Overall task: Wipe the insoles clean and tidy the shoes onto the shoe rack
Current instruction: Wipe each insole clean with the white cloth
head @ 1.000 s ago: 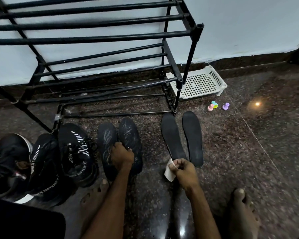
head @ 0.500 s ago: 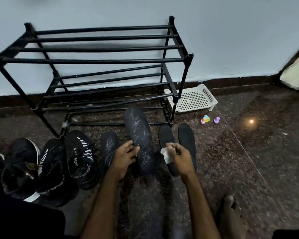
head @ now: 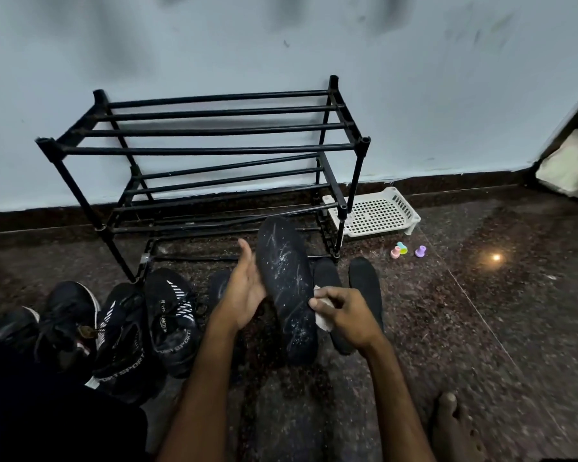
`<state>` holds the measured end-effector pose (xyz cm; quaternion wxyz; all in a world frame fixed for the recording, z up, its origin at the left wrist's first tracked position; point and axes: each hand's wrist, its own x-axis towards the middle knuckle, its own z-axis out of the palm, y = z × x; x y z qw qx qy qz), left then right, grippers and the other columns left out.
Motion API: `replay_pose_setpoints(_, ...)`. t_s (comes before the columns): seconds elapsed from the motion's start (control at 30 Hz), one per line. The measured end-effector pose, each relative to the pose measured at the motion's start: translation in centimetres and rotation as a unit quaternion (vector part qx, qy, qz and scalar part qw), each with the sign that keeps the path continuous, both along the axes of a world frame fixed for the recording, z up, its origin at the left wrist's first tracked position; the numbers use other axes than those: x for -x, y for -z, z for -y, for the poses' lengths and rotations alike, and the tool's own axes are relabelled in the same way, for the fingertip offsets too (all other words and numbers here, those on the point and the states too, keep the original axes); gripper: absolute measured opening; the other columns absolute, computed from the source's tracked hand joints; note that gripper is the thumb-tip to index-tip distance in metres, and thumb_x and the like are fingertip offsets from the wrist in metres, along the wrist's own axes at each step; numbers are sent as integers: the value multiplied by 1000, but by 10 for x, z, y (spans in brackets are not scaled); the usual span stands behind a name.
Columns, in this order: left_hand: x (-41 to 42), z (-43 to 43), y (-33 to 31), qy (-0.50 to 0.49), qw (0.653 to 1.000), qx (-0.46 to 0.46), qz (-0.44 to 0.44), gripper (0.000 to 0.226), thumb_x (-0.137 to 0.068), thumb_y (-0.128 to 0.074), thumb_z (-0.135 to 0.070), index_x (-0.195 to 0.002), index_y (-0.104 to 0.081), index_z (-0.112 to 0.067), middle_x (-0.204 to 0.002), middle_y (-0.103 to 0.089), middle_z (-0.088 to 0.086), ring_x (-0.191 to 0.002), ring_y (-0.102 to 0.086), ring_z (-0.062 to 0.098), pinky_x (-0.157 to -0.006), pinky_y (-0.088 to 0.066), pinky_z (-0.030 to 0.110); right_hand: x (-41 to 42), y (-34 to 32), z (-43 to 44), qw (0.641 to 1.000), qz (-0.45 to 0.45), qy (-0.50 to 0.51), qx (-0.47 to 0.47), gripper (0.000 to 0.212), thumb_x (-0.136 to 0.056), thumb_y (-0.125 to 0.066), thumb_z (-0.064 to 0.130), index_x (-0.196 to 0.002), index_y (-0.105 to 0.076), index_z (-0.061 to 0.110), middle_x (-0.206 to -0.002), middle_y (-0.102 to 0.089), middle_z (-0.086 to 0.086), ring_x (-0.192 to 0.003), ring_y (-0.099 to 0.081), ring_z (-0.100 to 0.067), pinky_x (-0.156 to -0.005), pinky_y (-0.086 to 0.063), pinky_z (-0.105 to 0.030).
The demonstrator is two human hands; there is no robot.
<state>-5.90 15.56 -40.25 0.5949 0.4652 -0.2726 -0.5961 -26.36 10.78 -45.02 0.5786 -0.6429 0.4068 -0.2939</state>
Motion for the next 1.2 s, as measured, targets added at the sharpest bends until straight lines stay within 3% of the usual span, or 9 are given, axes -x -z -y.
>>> replay_pose_setpoints(0.3, 10, 16, -27, 18, 989, 55, -134, 97, -86, -20, -81, -142, -49, -8, -118, -62, 21, -101, -61, 35, -99, -46, 54, -3, -29, -6, 1000, 22, 0, -7, 11, -90, -68, 7, -96, -72, 15, -87, -74, 8, -82, -67, -8, -74, -52, -29)
replay_pose_setpoints(0.6, 29, 15, -42, 24, 991, 79, -106, 87, -92, -19, -69, -145, -42, -4, -142, -51, 24, -134, -46, 37, -112, -37, 52, -44, -124, -2, 957, 231, 168, -55, 38, -77, -76, -3, -105, -54, 12, -96, -71, -11, -82, -72, -21, -68, -59, -31)
replay_pose_setpoints(0.7, 31, 14, -47, 13, 989, 101, -106, 91, -87, -29, -73, -145, -44, -5, -135, -51, 28, -132, -45, 42, -114, -34, 55, -51, -107, -14, 982, -14, 186, 21, 35, -79, -80, 11, -101, -53, 16, -90, -67, 0, -83, -67, -19, -71, -53, -30)
replay_pose_setpoints(0.8, 21, 16, -46, -12, 990, 120, -68, 89, -89, -25, -71, -144, -45, -4, -130, -52, 29, -124, -50, 38, -115, -31, 55, -29, -80, -21, 933, -335, 123, 47, 33, -82, -74, 17, -103, -49, 12, -99, -64, -6, -94, -62, -26, -71, -40, -25)
replay_pose_setpoints(0.87, 14, 16, -44, -25, 989, 134, -60, 89, -90, -22, -70, -144, -46, -4, -130, -53, 28, -122, -52, 36, -115, -30, 55, -16, -70, -20, 922, -378, 77, 7, 28, -84, -74, 18, -95, -48, 15, -101, -62, -8, -95, -61, -26, -75, -44, -29)
replay_pose_setpoints(0.97, 10, 15, -42, -25, 986, 149, -66, 90, -89, -24, -72, -144, -45, -5, -130, -53, 28, -121, -53, 34, -115, -30, 55, -16, -81, -14, 987, -130, 81, -52, 34, -76, -82, 12, -95, -53, 15, -96, -66, -7, -88, -66, -24, -81, -57, -39)
replay_pose_setpoints(1.03, 14, 14, -44, -19, 984, 159, -74, 90, -89, -23, -71, -144, -45, -4, -129, -52, 28, -119, -52, 34, -112, -30, 55, -28, -98, -9, 985, 101, 82, -112, 36, -78, -79, 3, -103, -53, 8, -96, -69, -13, -79, -70, -21, -66, -60, -34)
replay_pose_setpoints(1.1, 15, 15, -46, -18, 983, 162, -80, 91, -88, -23, -71, -144, -44, -3, -125, -54, 27, -116, -52, 34, -111, -31, 55, -45, -101, -9, 975, 158, 108, -110, 37, -80, -77, 0, -106, -52, 8, -89, -68, -10, -71, -67, -15, -58, -55, -24)
replay_pose_setpoints(1.2, 11, 16, -51, -26, 980, 176, -87, 92, -88, -24, -73, -144, -44, -3, -122, -56, 23, -115, -53, 33, -113, -27, 58, -50, -62, -20, 973, -203, 105, 16, 38, -80, -78, 17, -105, -50, 12, -92, -61, -2, -81, -61, -18, -63, -39, -19)
